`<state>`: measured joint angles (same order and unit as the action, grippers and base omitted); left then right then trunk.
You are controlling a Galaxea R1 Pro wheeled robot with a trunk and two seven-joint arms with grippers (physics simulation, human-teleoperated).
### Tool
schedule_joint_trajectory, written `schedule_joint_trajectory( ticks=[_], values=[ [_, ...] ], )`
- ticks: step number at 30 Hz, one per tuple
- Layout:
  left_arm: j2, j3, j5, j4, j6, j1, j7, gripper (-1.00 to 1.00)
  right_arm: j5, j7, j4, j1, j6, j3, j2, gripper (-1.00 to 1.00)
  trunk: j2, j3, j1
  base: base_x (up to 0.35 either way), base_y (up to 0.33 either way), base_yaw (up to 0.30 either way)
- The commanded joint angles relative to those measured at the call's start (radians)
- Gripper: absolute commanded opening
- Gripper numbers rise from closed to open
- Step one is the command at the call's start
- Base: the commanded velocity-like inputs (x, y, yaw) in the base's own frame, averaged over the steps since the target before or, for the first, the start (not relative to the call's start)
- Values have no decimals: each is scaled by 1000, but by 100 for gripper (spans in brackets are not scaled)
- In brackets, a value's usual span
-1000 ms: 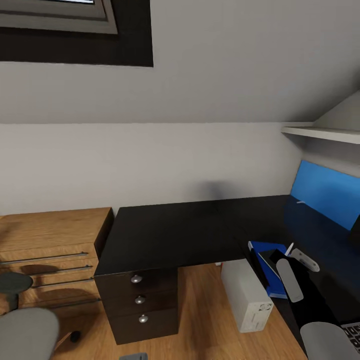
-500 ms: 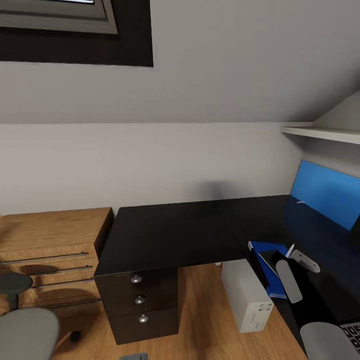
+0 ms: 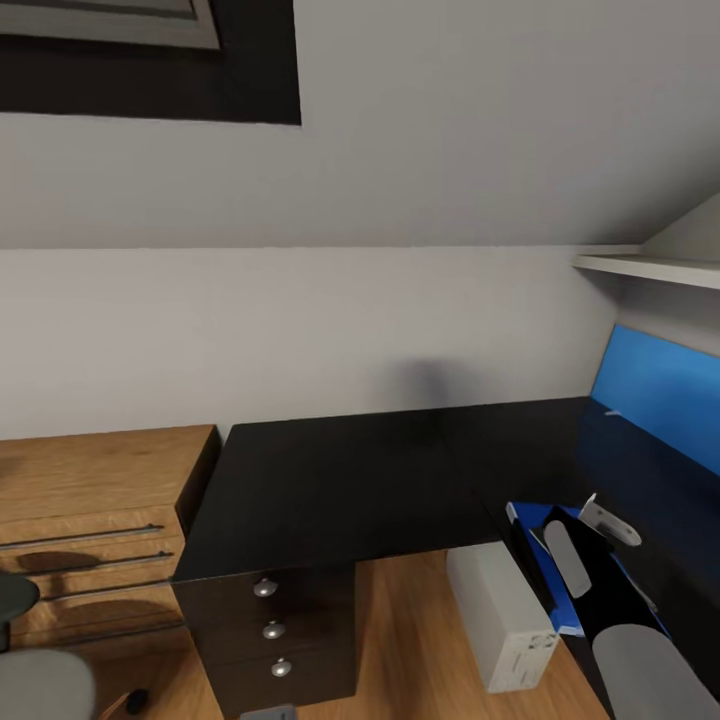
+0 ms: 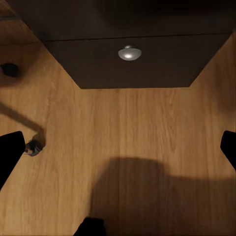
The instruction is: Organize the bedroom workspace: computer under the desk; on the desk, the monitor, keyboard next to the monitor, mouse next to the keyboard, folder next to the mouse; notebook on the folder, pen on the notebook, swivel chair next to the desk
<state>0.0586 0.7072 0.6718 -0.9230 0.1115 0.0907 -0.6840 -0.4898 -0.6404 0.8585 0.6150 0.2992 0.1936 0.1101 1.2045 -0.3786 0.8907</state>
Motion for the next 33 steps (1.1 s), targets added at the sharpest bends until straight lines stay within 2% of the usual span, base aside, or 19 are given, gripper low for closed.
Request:
schedule_joint_trajectory(
  ticks=[1,4,9,10,12,14,22,27,33],
  values=[
    [1,5,3,-2,5,1,-8,100,-3,-4,0,2,4,0,0,-100,1,-1,0,87,0,0],
    [1,5,2,-2,5,1,-8,100,4,-5,-14,6,2,0,1,-100,1,-1,0,29,0,0],
    [1,5,2,-2,5,1,-8,100,9,-5,-98,51,3,0,20,-100,1,-1,0,3,0,0],
    [1,6,3,-2,5,1,-8,100,15,-5,-124,63,3,0,27,-100,1,-1,0,1,0,0],
    [1,6,3,-1,5,1,-8,100,54,-5,-194,99,3,0,37,-100,1,-1,0,0,0,0],
    [1,6,3,-1,5,1,-8,100,74,-5,-217,109,3,0,39,-100,1,-1,0,0,0,0],
    [2,3,0,-2,0,1,-9,100,97,-4,-340,169,3,0,47,-100,1,-1,0,0,0,0],
    [1,4,-2,-2,-26,1,-9,100,118,-4,-380,189,6,0,49,-100,1,-1,0,0,0,0],
    [1,7,-5,-2,-37,1,-9,100,123,-4,-387,193,13,0,49,-100,1,-1,0,0,0,0]
  ],
)
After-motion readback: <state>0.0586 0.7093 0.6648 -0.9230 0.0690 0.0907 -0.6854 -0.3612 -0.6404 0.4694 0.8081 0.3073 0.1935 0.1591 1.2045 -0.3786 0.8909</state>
